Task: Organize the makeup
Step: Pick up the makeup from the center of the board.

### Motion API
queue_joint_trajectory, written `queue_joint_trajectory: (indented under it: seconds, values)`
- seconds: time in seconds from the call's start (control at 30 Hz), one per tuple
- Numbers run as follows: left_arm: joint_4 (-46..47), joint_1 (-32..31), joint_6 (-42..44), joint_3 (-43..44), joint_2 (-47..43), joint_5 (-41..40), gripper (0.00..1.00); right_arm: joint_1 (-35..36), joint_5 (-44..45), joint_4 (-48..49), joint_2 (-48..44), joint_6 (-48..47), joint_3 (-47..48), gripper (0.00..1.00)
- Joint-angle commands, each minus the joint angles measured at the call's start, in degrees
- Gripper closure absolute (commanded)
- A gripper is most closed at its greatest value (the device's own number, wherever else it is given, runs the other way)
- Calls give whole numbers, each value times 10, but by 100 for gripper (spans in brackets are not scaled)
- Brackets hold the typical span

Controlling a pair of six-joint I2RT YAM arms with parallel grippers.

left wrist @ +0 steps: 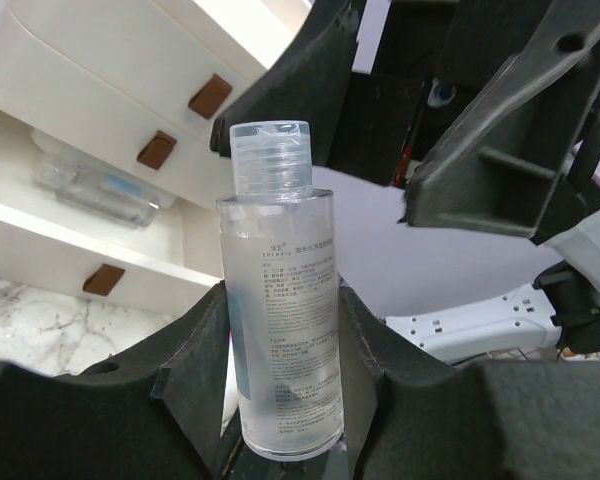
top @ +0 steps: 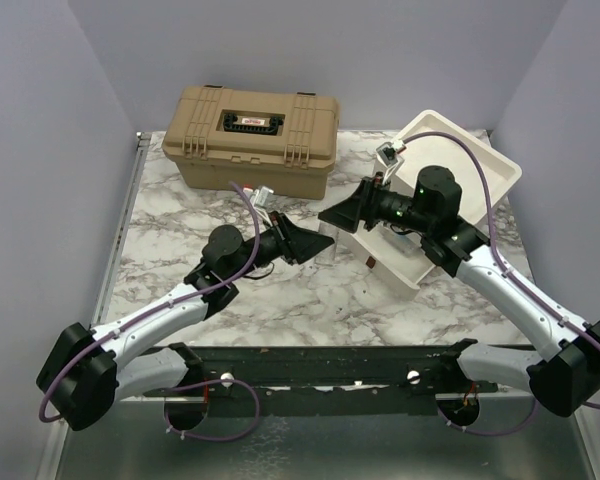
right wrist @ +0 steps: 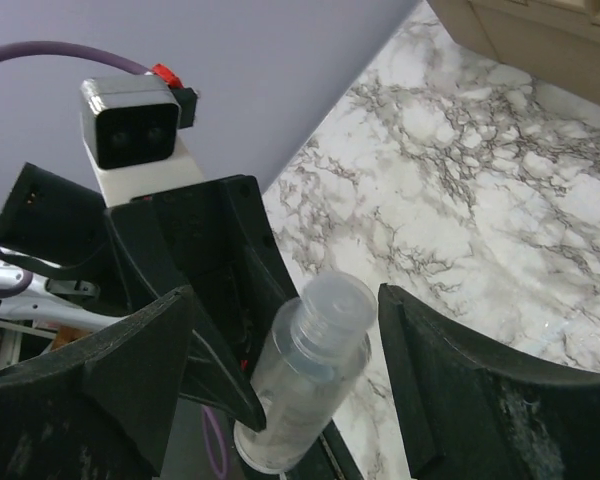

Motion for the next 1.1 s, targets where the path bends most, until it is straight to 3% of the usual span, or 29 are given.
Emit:
queue_joint_trajectory:
  seconds: [0.0, 0.4, 0.7, 0.97, 1.07]
  values:
    - [37, -15, 14, 13, 8, 0, 100, 2, -41, 45, 11, 19, -6, 20]
    - [68, -16, 23, -26, -43, -66, 100, 2, -57, 35, 27, 21, -3, 18]
    - [81, -17, 16, -38, -46, -69, 100, 2, -112, 60, 45, 33, -3, 35]
    - [86, -19, 17, -30, -32, -66, 100, 2, -126, 69, 53, 40, -1, 43]
    - [89, -22, 17, -28, -27, -64, 100, 2, -121, 70, 52, 38, -1, 38]
